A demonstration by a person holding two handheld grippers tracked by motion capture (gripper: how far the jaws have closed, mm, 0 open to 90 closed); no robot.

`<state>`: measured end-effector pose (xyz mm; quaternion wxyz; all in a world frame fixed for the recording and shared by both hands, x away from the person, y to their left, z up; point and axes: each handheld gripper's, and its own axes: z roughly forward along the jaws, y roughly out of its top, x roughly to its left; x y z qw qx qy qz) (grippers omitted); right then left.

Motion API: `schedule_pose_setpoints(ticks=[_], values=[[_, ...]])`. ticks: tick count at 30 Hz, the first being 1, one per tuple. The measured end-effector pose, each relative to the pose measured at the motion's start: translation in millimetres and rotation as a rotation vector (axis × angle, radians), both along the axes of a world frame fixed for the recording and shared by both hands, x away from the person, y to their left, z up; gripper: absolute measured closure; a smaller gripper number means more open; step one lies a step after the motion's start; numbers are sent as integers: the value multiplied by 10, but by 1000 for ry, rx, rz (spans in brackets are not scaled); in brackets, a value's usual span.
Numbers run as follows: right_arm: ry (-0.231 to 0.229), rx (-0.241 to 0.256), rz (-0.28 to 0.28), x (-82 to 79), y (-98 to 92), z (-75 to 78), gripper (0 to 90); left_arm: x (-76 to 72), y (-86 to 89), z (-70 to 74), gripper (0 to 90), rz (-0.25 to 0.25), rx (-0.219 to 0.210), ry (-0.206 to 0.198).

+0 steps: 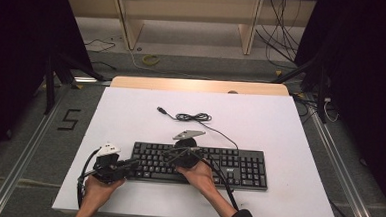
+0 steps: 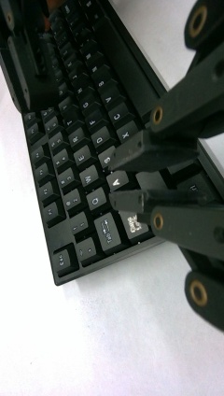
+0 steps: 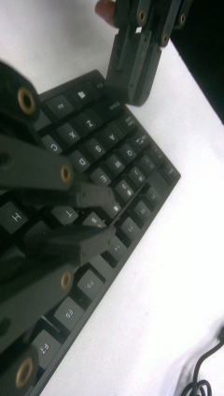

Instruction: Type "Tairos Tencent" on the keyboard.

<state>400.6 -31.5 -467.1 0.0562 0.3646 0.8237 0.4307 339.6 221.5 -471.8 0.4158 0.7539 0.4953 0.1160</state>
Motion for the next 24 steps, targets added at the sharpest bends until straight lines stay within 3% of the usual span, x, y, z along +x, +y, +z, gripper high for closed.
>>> schedule_pose_setpoints(ticks=[3,12,18,21,24], values=[[-3,15,16,-14,-19,19,706,-1,-11,13,720,-8,1,-9],[-8,41,29,-59,-117,78,461,5,-43,35,557,-16,-6,-14],[-12,48,25,-76,-199,98,383,20,-53,60,456,-15,-21,-25],[-19,52,23,-97,-240,107,362,32,-66,64,454,-13,-22,-30],[-25,58,24,-127,-296,115,354,48,-66,72,545,-17,-25,-39]])
